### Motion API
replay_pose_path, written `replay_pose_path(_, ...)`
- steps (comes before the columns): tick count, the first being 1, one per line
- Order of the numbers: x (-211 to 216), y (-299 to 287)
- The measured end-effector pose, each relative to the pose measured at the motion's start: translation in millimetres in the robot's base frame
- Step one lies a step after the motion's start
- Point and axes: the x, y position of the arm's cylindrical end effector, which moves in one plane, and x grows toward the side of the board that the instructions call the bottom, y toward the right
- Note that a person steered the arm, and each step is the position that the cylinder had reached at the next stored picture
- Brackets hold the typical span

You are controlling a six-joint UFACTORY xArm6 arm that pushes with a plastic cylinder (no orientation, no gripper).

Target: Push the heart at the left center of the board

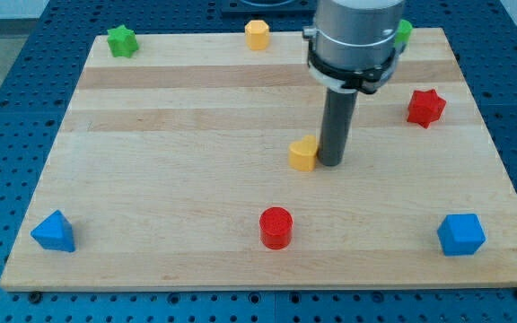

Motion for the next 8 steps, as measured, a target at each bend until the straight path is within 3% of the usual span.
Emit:
replay_pose_path(5, -7.5, -179.7)
replay_pose_path(8, -71.0, -249.7)
